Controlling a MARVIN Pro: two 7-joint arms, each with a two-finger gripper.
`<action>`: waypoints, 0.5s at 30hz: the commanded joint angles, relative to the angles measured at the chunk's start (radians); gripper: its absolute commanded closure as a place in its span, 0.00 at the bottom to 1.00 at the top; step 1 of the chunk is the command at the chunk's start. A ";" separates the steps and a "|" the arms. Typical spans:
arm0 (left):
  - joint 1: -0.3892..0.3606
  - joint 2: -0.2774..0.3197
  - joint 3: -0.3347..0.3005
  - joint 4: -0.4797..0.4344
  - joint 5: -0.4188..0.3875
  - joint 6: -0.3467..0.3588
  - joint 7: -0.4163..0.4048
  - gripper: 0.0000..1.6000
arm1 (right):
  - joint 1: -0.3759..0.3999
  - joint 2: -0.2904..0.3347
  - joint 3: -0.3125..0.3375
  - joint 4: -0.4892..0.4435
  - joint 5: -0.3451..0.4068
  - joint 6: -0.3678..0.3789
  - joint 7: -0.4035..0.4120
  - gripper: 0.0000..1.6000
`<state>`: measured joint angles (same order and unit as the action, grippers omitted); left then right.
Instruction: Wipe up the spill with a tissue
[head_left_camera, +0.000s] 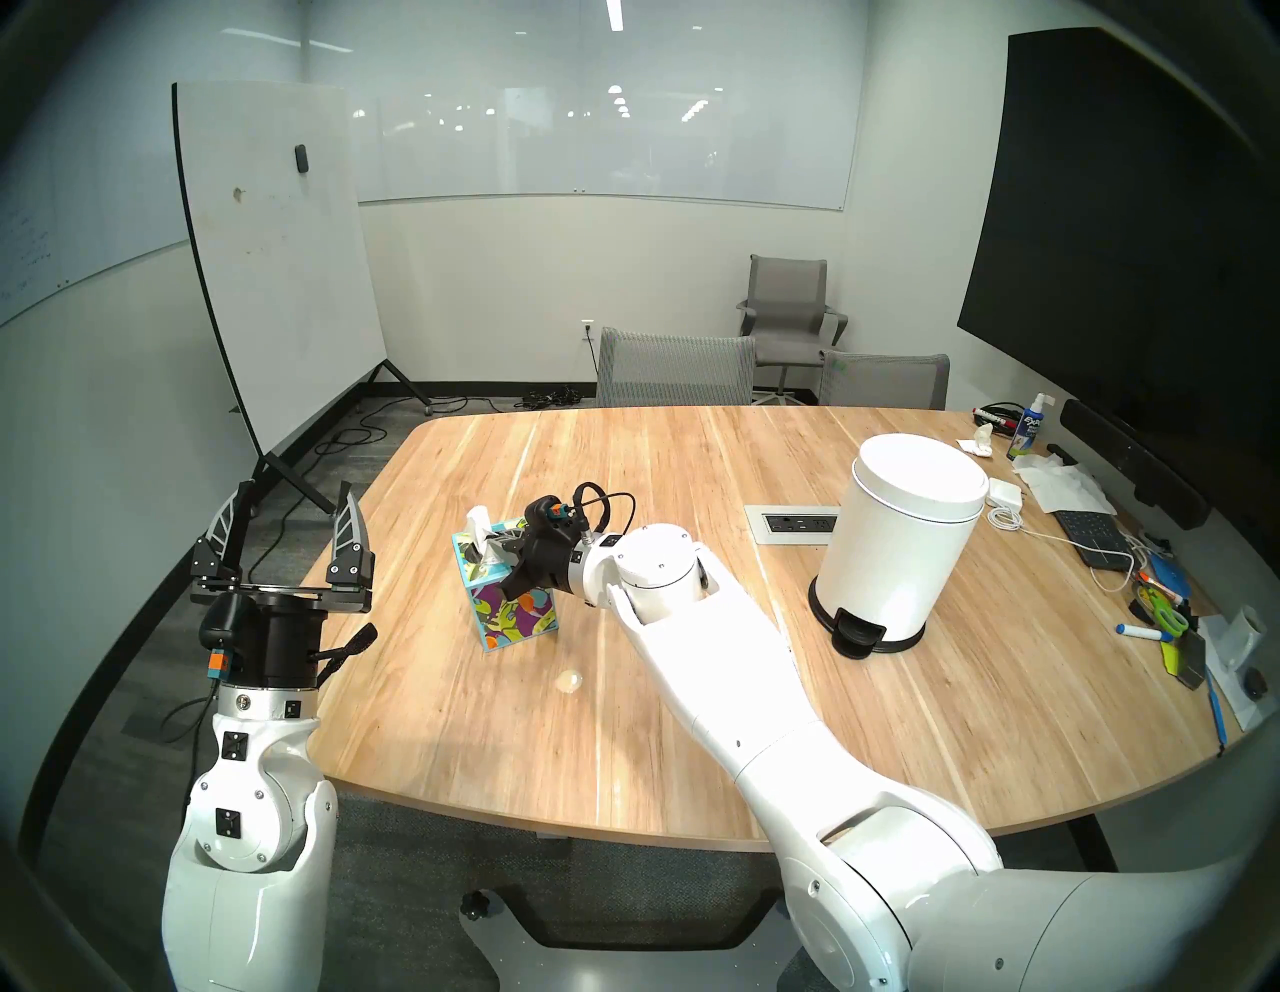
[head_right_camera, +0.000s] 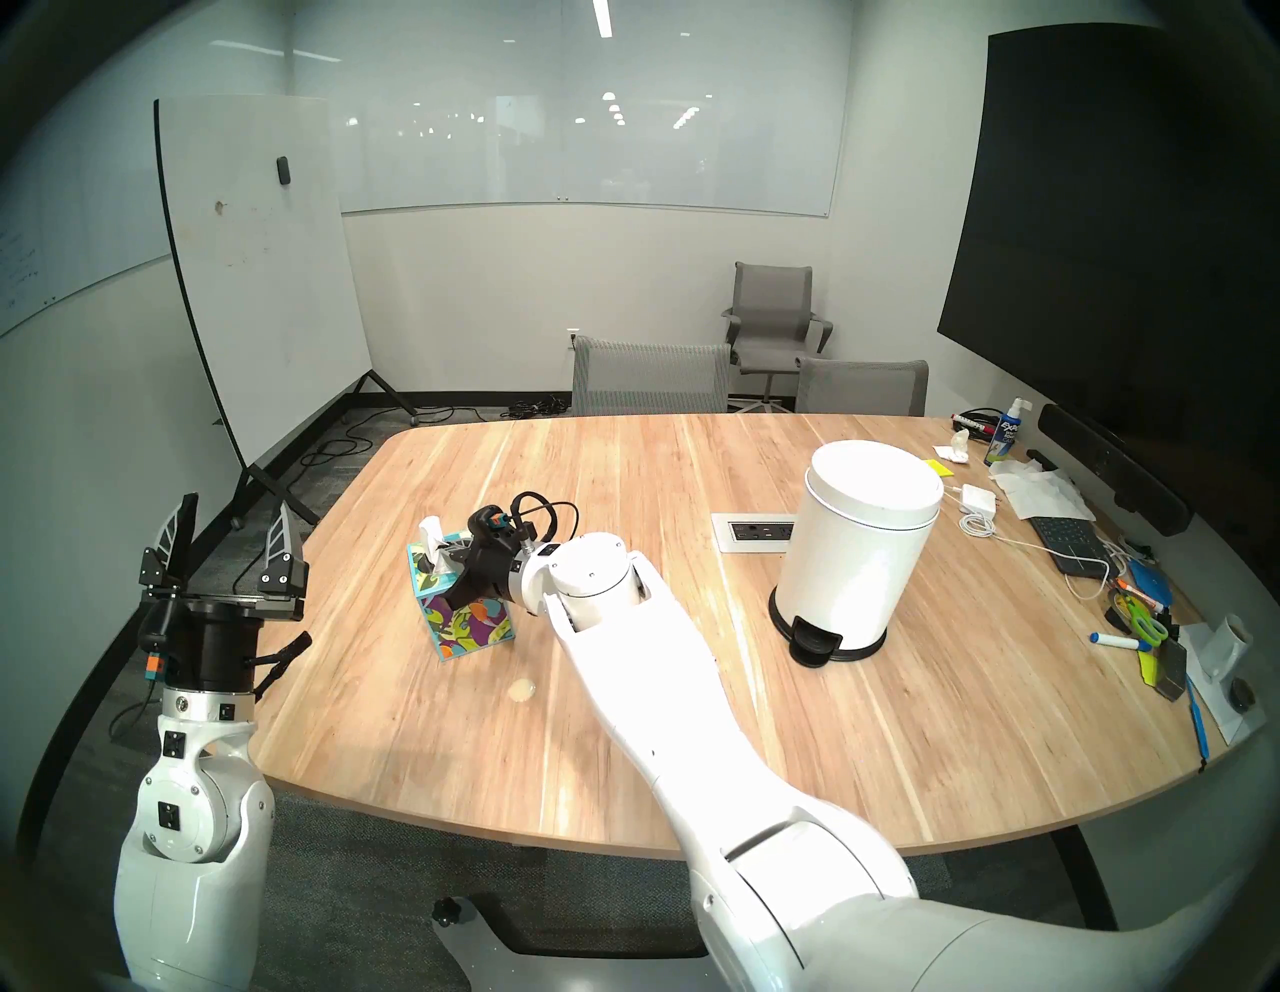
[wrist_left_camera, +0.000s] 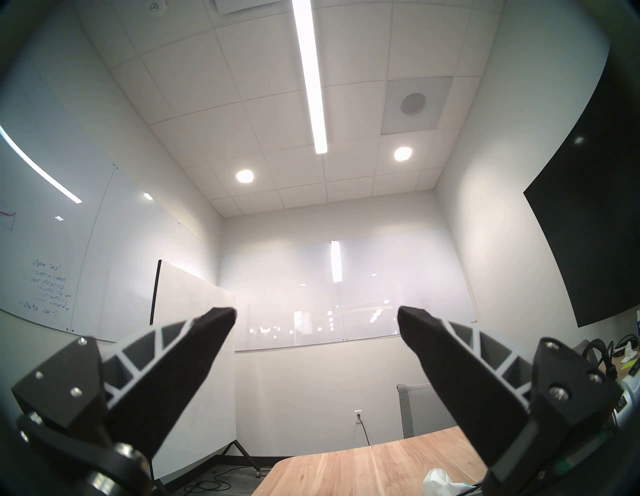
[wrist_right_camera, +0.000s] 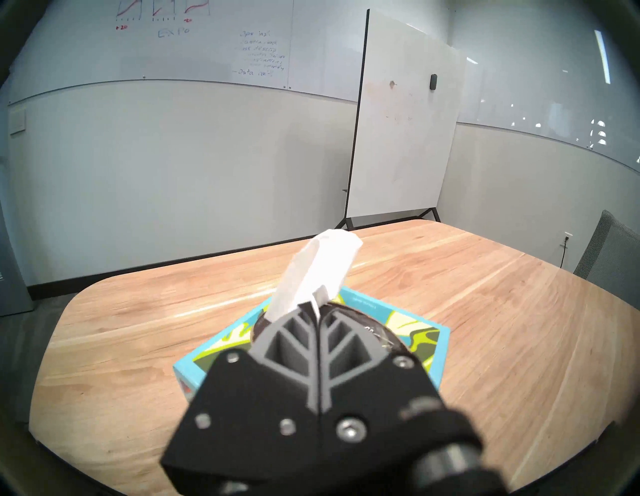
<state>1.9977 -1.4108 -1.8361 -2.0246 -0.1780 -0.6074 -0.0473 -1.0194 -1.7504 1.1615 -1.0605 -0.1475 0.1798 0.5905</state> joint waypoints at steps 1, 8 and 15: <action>0.002 -0.002 -0.002 -0.016 0.000 -0.008 0.001 0.00 | 0.009 -0.010 0.006 -0.058 0.002 -0.022 -0.015 1.00; 0.002 -0.002 -0.002 -0.017 0.000 -0.008 0.001 0.00 | -0.014 -0.006 0.004 -0.119 -0.003 -0.005 -0.020 1.00; 0.002 -0.002 -0.002 -0.016 0.000 -0.008 0.001 0.00 | -0.054 0.007 0.000 -0.218 -0.009 0.019 -0.030 1.00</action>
<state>1.9977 -1.4107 -1.8362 -2.0246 -0.1780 -0.6075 -0.0474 -1.0470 -1.7472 1.1684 -1.1667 -0.1511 0.1800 0.5652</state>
